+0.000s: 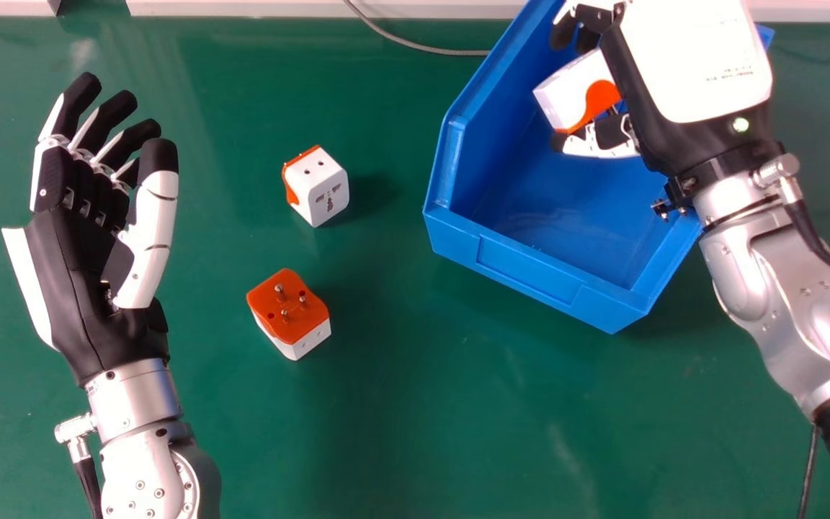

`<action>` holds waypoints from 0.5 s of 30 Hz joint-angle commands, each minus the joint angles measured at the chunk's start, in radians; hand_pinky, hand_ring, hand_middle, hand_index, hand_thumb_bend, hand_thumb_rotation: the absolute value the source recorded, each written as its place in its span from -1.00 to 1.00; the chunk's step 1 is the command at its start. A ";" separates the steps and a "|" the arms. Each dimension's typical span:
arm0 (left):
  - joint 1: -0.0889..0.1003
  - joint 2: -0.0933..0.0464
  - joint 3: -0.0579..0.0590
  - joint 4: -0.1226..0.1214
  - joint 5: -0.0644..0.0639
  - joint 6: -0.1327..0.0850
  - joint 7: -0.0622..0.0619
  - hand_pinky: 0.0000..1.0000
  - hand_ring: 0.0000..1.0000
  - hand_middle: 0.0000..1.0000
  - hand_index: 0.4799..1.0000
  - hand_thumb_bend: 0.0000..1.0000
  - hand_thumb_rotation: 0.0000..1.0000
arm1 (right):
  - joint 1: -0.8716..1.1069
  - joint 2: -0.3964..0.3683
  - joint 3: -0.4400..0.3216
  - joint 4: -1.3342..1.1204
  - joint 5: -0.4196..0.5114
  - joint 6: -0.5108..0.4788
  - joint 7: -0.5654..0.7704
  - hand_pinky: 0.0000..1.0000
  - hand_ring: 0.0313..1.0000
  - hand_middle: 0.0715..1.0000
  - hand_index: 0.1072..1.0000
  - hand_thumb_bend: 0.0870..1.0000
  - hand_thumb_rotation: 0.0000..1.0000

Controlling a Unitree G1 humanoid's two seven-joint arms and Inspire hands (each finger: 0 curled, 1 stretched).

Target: Pick all objects and put in blue box

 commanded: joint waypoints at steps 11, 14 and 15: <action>-0.011 0.015 0.001 0.010 -0.007 -0.034 -0.009 0.29 0.41 0.53 0.25 0.26 -0.21 | 0.006 -0.048 0.108 -0.162 -0.085 0.260 0.457 -0.39 -0.16 -0.06 -0.03 -0.11 -1.00; -0.012 0.016 0.001 0.013 -0.008 -0.036 -0.009 0.29 0.41 0.53 0.25 0.26 -0.21 | 0.013 -0.046 0.109 -0.180 -0.079 0.282 0.495 -0.37 -0.13 -0.08 -0.04 -0.11 -1.00; -0.013 0.017 0.001 0.013 -0.008 -0.037 -0.009 0.29 0.41 0.53 0.25 0.26 -0.21 | 0.014 -0.047 0.109 -0.187 -0.076 0.286 0.508 -0.37 -0.13 -0.08 -0.04 -0.11 -1.00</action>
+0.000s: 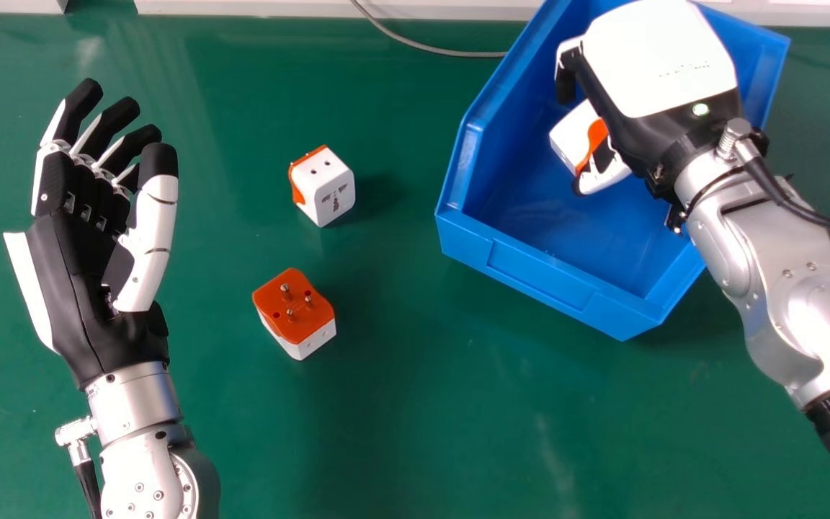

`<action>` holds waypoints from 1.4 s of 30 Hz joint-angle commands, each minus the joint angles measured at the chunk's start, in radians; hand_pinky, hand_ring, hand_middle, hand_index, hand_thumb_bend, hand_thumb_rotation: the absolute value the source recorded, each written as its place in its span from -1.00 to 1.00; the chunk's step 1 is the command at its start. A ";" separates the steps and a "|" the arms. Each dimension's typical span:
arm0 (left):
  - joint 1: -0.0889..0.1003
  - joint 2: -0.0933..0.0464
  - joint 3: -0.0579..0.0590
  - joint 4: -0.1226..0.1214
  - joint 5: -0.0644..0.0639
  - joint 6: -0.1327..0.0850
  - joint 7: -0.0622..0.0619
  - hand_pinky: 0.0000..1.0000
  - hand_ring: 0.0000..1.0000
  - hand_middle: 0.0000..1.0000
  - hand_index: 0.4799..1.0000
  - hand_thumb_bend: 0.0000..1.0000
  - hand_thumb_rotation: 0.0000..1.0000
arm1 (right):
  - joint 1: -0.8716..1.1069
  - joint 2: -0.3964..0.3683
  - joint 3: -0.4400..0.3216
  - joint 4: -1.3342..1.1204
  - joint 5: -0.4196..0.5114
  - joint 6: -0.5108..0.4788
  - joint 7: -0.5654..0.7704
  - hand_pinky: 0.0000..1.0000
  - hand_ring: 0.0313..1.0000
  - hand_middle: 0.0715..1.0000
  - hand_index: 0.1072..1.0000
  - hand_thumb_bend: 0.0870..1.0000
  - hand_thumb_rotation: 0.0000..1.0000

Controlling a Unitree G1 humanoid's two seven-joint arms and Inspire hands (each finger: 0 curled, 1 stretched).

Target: Pick all objects and put in blue box

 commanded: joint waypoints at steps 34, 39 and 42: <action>-0.002 0.015 0.001 -0.023 -0.003 -0.027 -0.009 0.29 0.41 0.53 0.24 0.26 -0.21 | 0.095 0.002 -0.022 -0.119 0.005 0.038 -0.219 0.92 0.98 0.99 0.94 0.92 -0.28; 0.002 0.015 0.000 -0.028 -0.009 -0.022 -0.011 0.28 0.41 0.53 0.24 0.27 -0.21 | 0.143 0.031 -0.053 -0.279 -0.026 0.097 -0.266 0.95 0.99 1.00 0.98 0.91 -0.10; 0.003 0.016 -0.001 -0.029 -0.007 -0.022 -0.014 0.29 0.41 0.52 0.23 0.27 -0.22 | 0.178 0.055 -0.079 -0.395 -0.036 0.122 -0.289 0.95 1.00 1.00 0.99 0.87 0.00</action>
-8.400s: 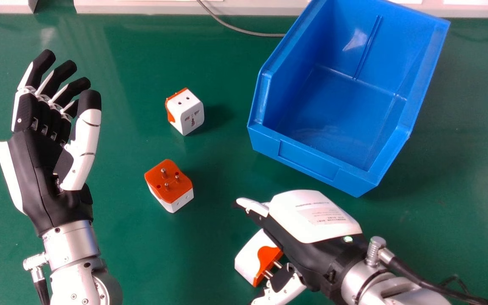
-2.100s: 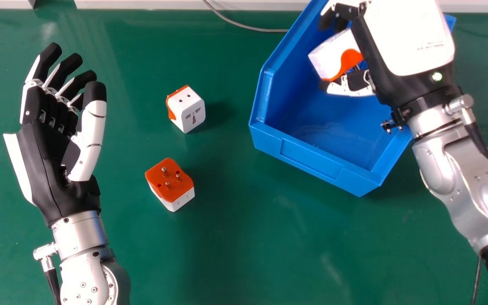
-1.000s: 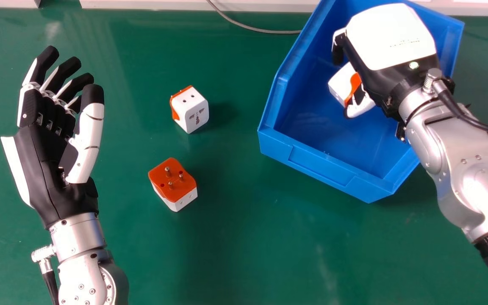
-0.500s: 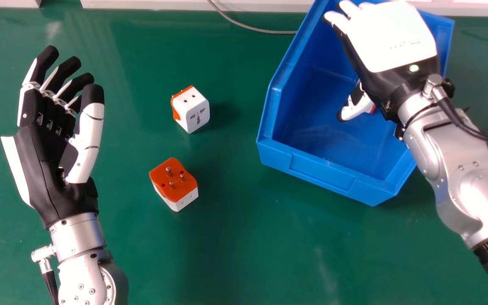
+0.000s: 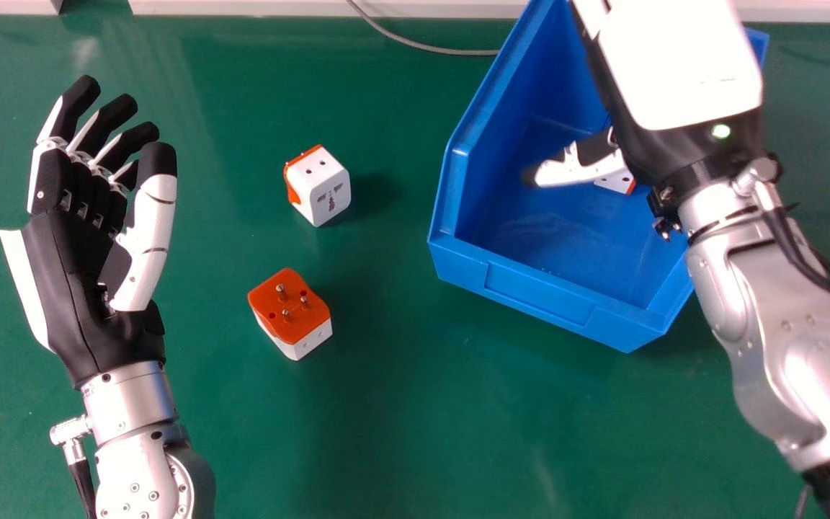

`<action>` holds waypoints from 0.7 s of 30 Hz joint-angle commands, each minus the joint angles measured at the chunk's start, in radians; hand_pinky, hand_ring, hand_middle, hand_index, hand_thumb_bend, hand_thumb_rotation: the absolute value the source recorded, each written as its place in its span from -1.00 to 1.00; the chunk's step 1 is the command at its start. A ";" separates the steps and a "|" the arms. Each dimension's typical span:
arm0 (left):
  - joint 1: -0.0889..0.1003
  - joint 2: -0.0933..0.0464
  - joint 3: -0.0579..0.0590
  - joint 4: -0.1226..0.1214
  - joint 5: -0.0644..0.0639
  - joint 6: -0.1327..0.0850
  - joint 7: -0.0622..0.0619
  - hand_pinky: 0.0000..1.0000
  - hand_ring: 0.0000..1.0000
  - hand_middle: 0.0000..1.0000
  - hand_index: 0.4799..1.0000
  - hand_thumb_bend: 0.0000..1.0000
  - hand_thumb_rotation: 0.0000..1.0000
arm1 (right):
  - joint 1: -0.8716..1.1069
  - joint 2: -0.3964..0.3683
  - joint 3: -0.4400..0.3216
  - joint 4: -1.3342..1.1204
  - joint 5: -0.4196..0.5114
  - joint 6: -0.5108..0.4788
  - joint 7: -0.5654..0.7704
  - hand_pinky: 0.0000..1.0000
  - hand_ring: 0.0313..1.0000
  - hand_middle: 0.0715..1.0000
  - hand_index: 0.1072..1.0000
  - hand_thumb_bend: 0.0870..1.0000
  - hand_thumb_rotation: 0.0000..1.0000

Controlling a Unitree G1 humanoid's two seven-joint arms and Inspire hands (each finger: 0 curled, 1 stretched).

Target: Pick all objects and put in blue box

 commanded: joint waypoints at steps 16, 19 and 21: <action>0.001 0.011 0.001 -0.043 0.004 0.005 -0.004 0.29 0.41 0.53 0.23 0.27 -0.22 | 0.092 0.101 -0.082 -0.298 -0.024 -0.053 -0.109 1.00 1.00 1.00 1.00 0.73 0.20; 0.006 0.011 0.000 -0.051 0.004 0.009 -0.004 0.28 0.41 0.53 0.23 0.27 -0.21 | 0.120 0.127 -0.069 -0.296 0.005 -0.097 -0.145 0.97 1.00 1.00 1.00 0.73 0.19; 0.010 0.010 -0.002 -0.061 0.003 0.014 -0.005 0.28 0.41 0.53 0.23 0.27 -0.21 | 0.141 0.145 -0.057 -0.293 0.022 -0.132 -0.166 0.94 1.00 1.00 1.00 0.73 0.17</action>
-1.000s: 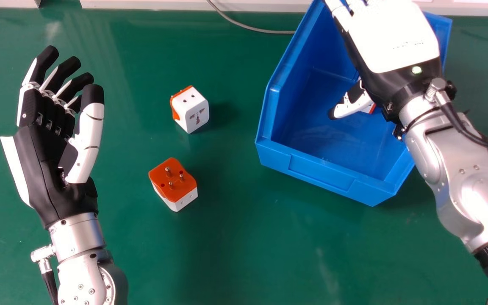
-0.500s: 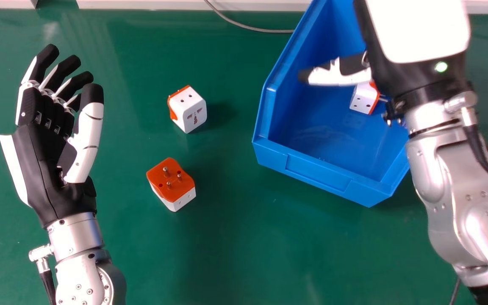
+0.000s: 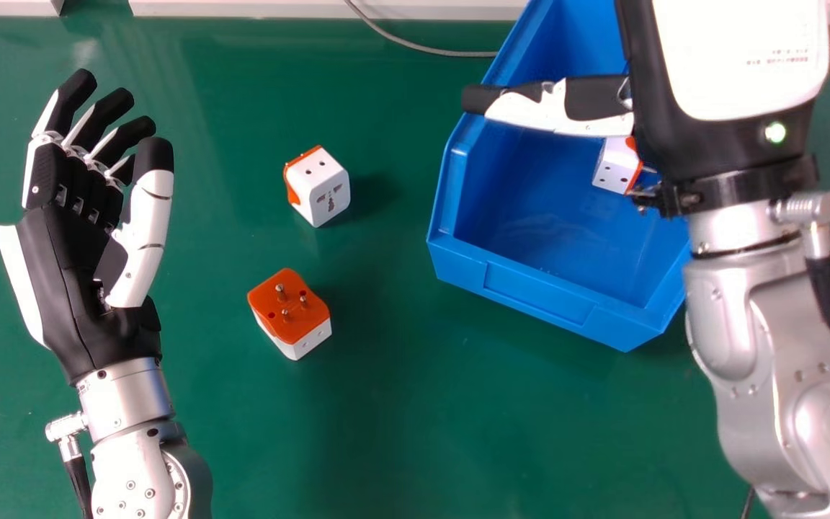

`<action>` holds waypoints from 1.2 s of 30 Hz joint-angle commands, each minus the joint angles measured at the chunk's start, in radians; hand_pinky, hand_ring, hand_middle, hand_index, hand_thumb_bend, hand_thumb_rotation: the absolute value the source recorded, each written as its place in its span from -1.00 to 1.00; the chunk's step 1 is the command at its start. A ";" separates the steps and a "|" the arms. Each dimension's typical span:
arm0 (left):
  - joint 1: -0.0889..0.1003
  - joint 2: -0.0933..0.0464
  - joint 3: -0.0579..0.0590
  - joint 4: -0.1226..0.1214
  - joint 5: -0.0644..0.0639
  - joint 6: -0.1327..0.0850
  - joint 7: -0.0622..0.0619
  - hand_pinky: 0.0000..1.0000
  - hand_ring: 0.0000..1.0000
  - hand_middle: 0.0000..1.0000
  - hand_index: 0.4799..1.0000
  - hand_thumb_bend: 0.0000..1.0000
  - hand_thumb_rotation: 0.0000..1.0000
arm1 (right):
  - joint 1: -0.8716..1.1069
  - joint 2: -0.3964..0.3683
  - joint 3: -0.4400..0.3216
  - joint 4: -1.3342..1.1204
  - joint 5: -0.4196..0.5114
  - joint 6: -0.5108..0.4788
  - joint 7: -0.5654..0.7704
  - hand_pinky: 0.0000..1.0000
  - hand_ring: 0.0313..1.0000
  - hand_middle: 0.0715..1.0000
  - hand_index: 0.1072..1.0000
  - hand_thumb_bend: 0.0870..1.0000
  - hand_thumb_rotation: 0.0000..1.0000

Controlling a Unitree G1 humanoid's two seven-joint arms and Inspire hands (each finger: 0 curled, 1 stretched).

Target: Pick all objects and put in blue box

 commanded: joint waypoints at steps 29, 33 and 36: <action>0.035 0.011 -0.003 -0.061 0.013 0.005 0.000 0.28 0.40 0.52 0.21 0.27 -0.19 | 0.323 0.086 0.227 -0.264 -0.055 0.124 0.866 0.57 0.77 0.86 1.00 0.72 -0.11; 0.036 0.011 -0.003 -0.066 0.006 0.009 -0.003 0.28 0.40 0.52 0.22 0.27 -0.19 | 0.324 0.096 0.229 -0.258 -0.071 0.117 0.867 0.58 0.78 0.85 1.00 0.72 -0.12; 0.035 0.010 -0.003 -0.064 0.010 0.008 -0.001 0.27 0.40 0.52 0.22 0.28 -0.20 | 0.325 0.099 0.227 -0.254 -0.073 0.110 0.860 0.59 0.79 0.86 1.00 0.72 -0.15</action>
